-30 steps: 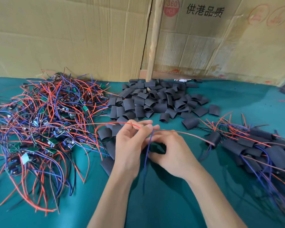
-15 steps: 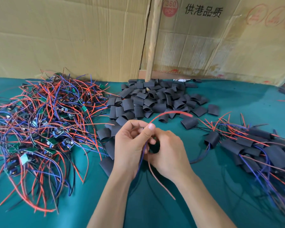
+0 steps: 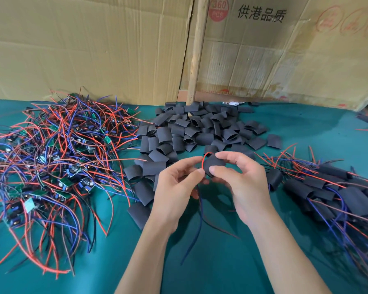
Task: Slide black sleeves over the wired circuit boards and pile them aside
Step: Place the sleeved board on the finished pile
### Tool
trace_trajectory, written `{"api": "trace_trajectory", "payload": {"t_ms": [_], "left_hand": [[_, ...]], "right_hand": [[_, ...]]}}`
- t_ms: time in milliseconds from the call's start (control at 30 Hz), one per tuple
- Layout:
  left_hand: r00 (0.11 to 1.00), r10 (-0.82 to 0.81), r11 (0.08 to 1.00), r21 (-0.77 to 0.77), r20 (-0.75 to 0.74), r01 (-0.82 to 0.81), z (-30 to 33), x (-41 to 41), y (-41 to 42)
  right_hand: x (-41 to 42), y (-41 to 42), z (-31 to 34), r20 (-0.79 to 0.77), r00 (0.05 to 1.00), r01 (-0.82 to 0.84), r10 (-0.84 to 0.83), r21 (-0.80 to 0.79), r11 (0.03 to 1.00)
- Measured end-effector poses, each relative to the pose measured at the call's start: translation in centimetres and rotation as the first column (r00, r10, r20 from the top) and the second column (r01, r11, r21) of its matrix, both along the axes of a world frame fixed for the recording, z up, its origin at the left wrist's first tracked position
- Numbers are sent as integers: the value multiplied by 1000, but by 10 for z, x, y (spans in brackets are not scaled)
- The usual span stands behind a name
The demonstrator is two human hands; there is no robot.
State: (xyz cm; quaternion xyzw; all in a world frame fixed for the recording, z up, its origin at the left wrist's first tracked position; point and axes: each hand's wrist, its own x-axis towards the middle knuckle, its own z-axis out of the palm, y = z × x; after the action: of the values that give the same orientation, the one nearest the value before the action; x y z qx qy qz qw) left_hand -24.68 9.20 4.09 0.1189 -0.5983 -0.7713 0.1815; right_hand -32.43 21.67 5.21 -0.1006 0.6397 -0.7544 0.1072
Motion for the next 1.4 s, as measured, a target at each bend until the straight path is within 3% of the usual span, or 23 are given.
{"api": "trace_trajectory", "payload": {"t_ms": [267, 433, 667, 833, 1000, 1167, 1400], "left_hand": [[1000, -6, 1000, -28, 0, 6, 3, -1, 4], [1000, -19, 998, -67, 7, 19, 2, -2, 5], [997, 72, 993, -100, 24, -69, -4, -4, 3], [995, 104, 991, -87, 3, -103, -4, -4, 4], [999, 41, 992, -121, 8, -39, -5, -3, 3], [999, -20, 979, -204, 40, 28, -7, -3, 6], [999, -8, 978, -206, 47, 17, -8, -4, 6]], "right_hand": [[4, -4, 5, 120, 974, -147, 194, -317, 937], [4, -3, 5, 40, 982, -176, 186, -187, 967], [4, -1, 5, 73, 962, -239, 263, -242, 941], [-3, 7, 9, 163, 986, 3, 42, -267, 964], [-19, 23, 8, 267, 945, 277, -191, -339, 899], [-25, 29, 9, 286, 925, 351, -251, -386, 853], [-25, 28, 11, 297, 928, 341, -224, -440, 831]]}}
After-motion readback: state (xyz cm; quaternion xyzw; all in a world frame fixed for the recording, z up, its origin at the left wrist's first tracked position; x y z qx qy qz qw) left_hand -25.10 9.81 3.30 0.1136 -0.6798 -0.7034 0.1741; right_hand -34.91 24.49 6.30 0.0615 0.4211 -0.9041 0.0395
